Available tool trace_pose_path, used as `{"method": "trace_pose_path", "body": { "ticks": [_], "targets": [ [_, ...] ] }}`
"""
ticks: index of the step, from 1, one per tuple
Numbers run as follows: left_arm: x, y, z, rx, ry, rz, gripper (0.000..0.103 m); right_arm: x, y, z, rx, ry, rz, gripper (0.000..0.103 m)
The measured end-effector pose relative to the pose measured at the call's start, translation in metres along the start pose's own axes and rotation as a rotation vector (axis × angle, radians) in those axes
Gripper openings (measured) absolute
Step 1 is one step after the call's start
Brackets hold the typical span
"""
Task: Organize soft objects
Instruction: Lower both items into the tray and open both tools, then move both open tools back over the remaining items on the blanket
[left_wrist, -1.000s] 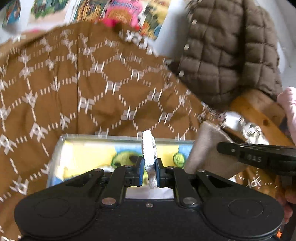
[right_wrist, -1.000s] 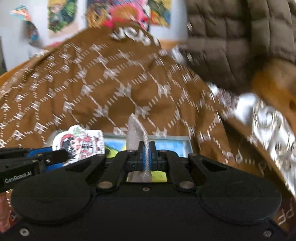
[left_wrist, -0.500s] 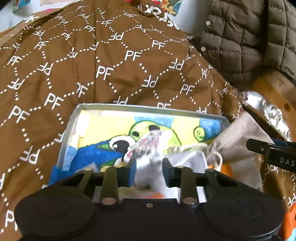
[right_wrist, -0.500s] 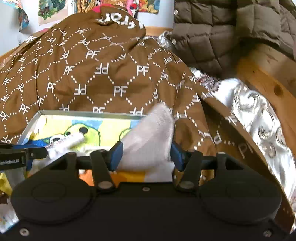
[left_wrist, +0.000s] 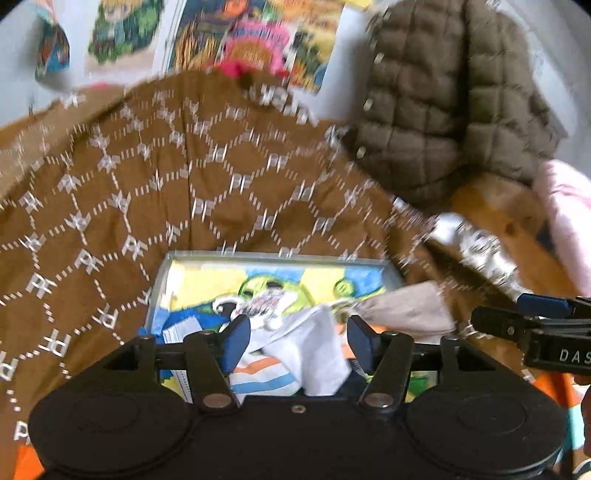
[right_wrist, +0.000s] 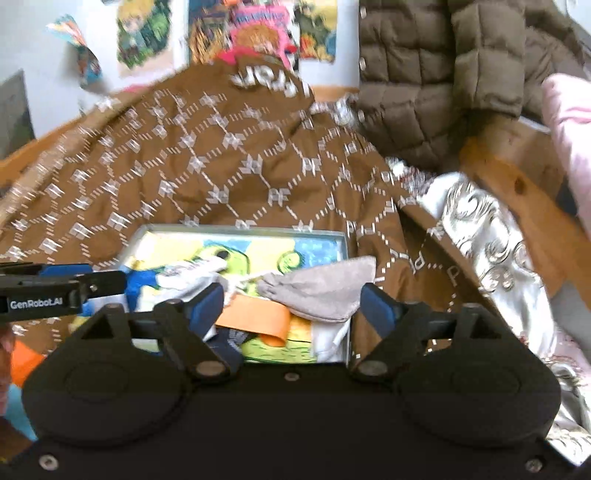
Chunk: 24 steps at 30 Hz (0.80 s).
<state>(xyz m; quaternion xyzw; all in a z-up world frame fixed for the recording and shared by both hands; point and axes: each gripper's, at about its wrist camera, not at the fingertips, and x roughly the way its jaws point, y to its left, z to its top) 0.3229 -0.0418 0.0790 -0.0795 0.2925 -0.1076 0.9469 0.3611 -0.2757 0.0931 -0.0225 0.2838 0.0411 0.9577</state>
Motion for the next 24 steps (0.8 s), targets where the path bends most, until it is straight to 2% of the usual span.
{"method": "trace_pose_path", "body": {
  "ticks": [8,12,17,24],
  "targets": [
    [-0.107,-0.028,0.007,0.034,-0.163,-0.014,0.072,-0.115,0.019,0.01,0.005,-0.155,0.038,0.084],
    [-0.159,-0.039,0.006,0.051,-0.232,-0.019,0.075,-0.174,0.033,0.014,-0.016,-0.224,0.06,0.09],
    [-0.22,-0.048,-0.006,0.051,-0.312,-0.025,0.083,-0.239,0.046,0.009,-0.013,-0.296,0.089,0.095],
    [-0.28,-0.055,-0.033,0.081,-0.37,-0.002,0.086,-0.298,0.054,-0.014,0.005,-0.347,0.1,0.099]
  ]
}}
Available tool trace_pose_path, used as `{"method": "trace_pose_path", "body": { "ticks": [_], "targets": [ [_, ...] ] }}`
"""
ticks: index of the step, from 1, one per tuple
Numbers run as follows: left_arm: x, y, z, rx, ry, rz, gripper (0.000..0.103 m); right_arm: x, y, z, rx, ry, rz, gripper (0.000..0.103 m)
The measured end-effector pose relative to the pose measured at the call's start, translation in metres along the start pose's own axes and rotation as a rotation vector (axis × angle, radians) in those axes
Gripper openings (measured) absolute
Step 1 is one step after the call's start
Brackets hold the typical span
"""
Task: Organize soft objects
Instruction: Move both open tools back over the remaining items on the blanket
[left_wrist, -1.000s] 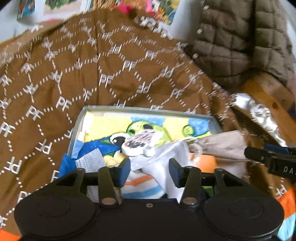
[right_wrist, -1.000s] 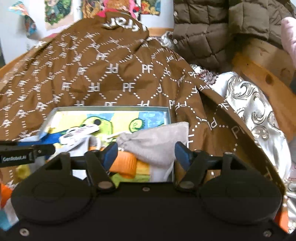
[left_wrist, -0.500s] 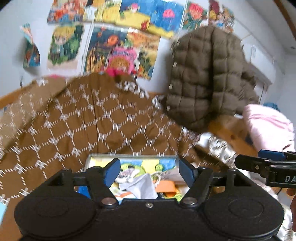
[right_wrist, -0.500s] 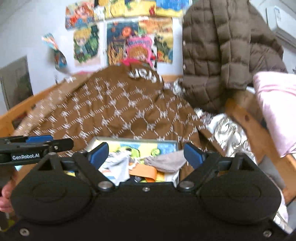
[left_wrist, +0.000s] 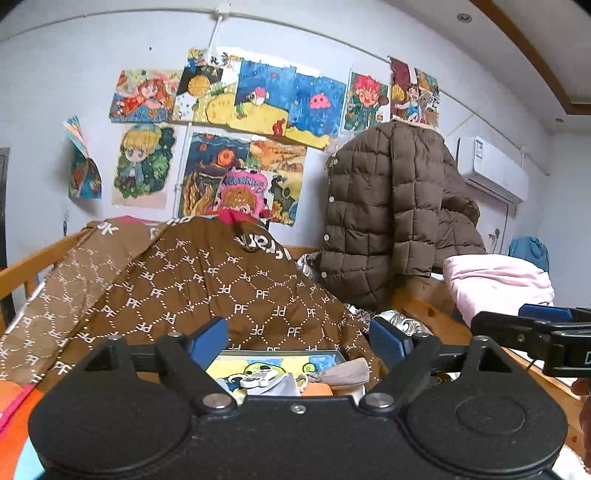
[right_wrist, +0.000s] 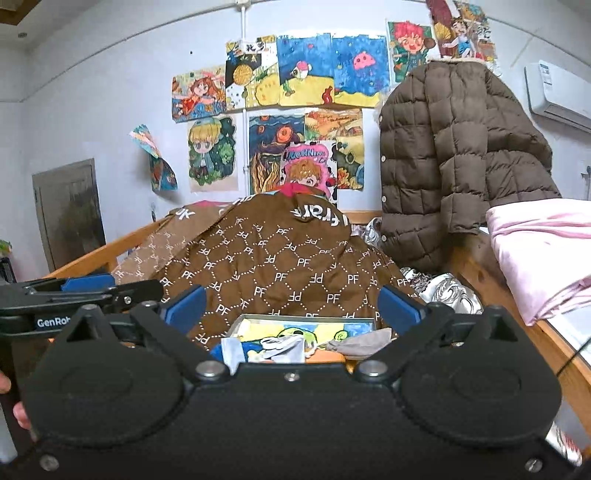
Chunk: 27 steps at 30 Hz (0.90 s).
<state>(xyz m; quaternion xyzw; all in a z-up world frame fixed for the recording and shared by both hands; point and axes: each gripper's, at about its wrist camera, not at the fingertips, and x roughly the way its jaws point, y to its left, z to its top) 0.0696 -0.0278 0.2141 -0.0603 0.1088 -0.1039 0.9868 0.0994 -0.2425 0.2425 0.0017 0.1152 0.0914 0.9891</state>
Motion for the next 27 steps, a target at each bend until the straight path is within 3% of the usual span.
{"method": "trace_pose_path", "body": {
  "ticks": [5,10,18,27],
  "targets": [
    [-0.034,0.003,-0.01,0.01,-0.035,0.031,0.093,-0.026,0.001,-0.014,0.004,-0.015,-0.003,0.102],
    [-0.056,0.005,-0.034,0.037,-0.028,0.086,0.094,-0.038,0.001,-0.038,0.03,-0.008,-0.011,0.102],
    [-0.072,0.015,-0.082,0.046,0.037,0.115,0.095,-0.037,0.009,-0.082,0.039,0.037,-0.047,0.102],
    [-0.073,0.026,-0.135,0.031,0.121,0.14,0.097,-0.023,0.013,-0.136,0.084,0.146,-0.079,0.102]
  ]
}}
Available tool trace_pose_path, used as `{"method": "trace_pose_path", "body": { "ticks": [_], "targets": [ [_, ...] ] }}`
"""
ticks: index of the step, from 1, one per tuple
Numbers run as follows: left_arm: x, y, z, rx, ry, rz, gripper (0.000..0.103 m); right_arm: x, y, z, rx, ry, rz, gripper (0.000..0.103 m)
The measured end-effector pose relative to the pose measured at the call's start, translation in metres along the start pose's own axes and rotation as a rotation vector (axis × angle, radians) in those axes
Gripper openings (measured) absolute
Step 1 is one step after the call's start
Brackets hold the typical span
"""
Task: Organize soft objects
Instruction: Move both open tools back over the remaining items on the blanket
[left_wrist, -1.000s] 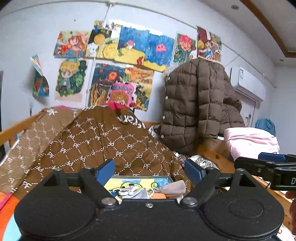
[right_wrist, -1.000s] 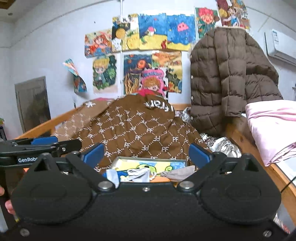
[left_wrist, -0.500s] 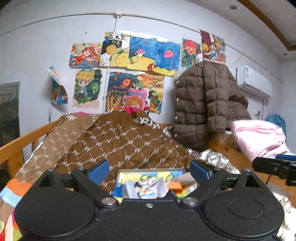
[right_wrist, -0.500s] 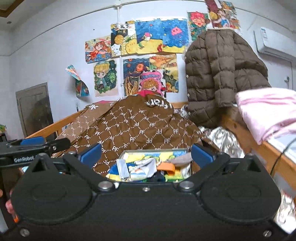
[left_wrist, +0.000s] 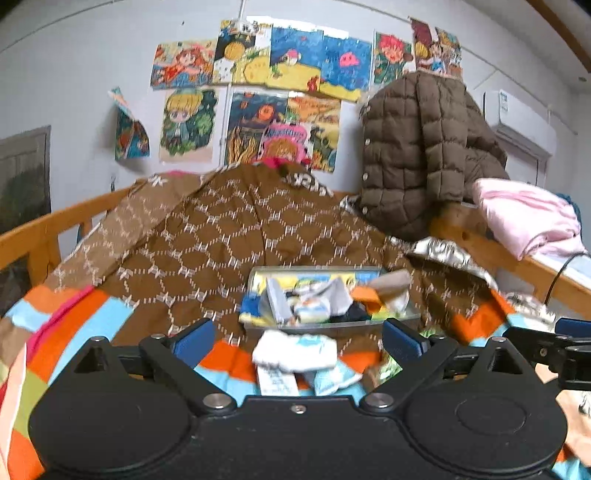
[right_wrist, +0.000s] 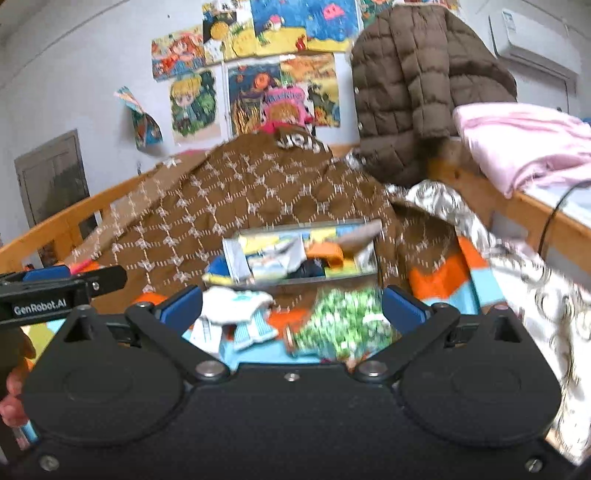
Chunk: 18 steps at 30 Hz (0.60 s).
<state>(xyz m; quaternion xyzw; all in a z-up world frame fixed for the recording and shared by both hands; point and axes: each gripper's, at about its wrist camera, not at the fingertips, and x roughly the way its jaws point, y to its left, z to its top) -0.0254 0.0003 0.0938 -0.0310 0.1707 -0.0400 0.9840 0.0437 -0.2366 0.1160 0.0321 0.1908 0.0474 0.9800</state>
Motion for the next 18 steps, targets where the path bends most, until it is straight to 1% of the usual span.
{"method": "trace_pose_path", "body": {
  "ticks": [6,12,15,18],
  "targets": [
    [0.015,0.007,-0.027,0.006,0.053,0.017,0.098,0.019,-0.001,-0.027,0.023,0.038,-0.029,0.102],
    [0.029,0.012,-0.053,0.002,0.088,0.036,0.098,0.038,0.002,-0.053,0.017,0.082,-0.033,0.102],
    [0.034,0.014,-0.059,0.002,0.102,0.047,0.098,0.042,0.004,-0.06,0.012,0.088,-0.036,0.102],
    [0.033,0.013,-0.06,-0.008,0.111,0.046,0.098,0.044,0.008,-0.057,0.003,0.082,-0.038,0.102]
  ]
}}
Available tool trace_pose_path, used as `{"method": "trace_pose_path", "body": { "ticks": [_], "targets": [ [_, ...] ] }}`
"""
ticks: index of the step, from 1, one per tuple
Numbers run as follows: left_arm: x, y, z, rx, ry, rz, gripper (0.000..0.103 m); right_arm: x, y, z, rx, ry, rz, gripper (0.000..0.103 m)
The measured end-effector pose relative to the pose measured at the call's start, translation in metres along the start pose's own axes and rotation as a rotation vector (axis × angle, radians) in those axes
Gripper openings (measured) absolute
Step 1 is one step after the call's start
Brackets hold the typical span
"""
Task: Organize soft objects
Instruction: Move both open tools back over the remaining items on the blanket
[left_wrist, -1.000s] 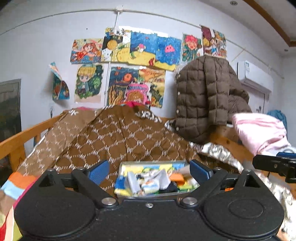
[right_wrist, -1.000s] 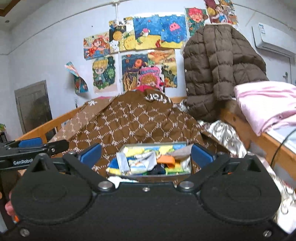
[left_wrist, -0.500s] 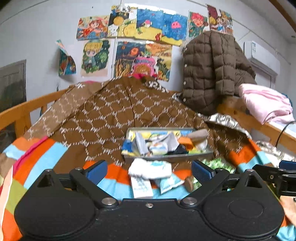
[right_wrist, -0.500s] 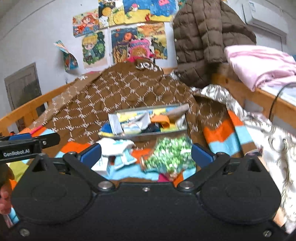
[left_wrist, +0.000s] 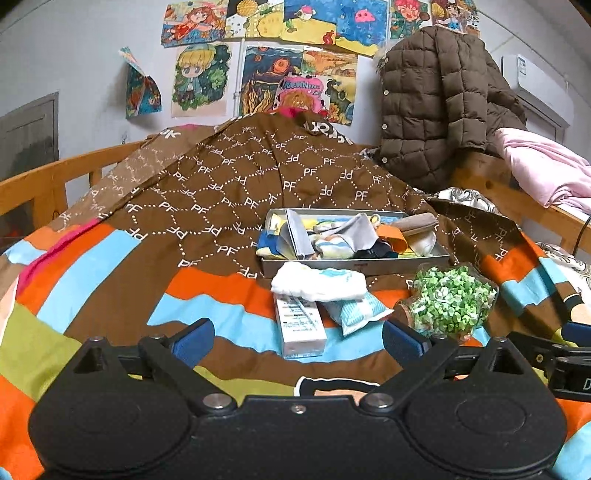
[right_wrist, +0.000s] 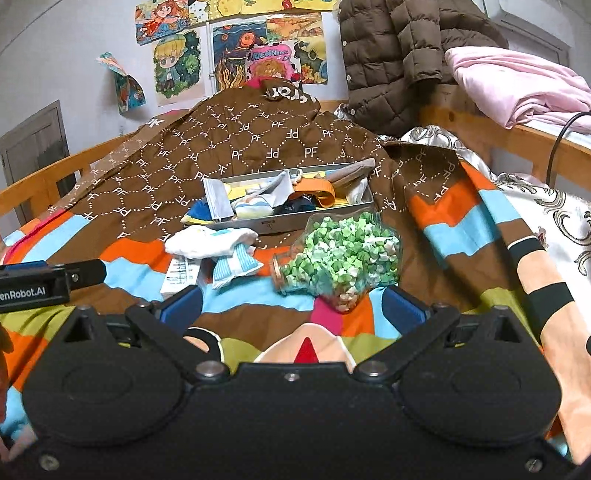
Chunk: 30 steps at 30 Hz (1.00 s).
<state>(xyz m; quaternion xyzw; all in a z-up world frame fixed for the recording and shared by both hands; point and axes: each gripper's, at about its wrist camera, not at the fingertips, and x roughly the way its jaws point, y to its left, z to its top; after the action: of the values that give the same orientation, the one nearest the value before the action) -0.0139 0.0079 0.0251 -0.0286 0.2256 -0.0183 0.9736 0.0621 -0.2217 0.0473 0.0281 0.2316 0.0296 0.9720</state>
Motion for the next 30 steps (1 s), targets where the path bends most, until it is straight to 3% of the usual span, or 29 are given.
{"method": "trace_pose_path", "body": {
  "ticks": [7,13,18,25,30],
  "targets": [
    [-0.034,-0.004,0.011,0.006,-0.052,-0.01,0.098,-0.031,0.01,0.01,-0.056,-0.044,0.019,0.102],
    [-0.089,-0.001,0.032,-0.022,-0.112,-0.028,0.099,-0.084,0.024,0.042,-0.108,-0.085,0.049,0.103],
    [-0.133,0.0,0.048,-0.017,-0.14,-0.045,0.099,-0.124,0.026,0.066,-0.063,-0.099,0.065,0.103],
    [-0.179,-0.003,0.093,0.076,-0.128,-0.071,0.101,-0.169,0.043,0.14,-0.119,0.004,0.078,0.103],
    [-0.187,-0.012,0.132,0.192,-0.13,-0.068,0.102,-0.171,0.061,0.191,-0.247,0.041,0.005,0.102]
  ]
}}
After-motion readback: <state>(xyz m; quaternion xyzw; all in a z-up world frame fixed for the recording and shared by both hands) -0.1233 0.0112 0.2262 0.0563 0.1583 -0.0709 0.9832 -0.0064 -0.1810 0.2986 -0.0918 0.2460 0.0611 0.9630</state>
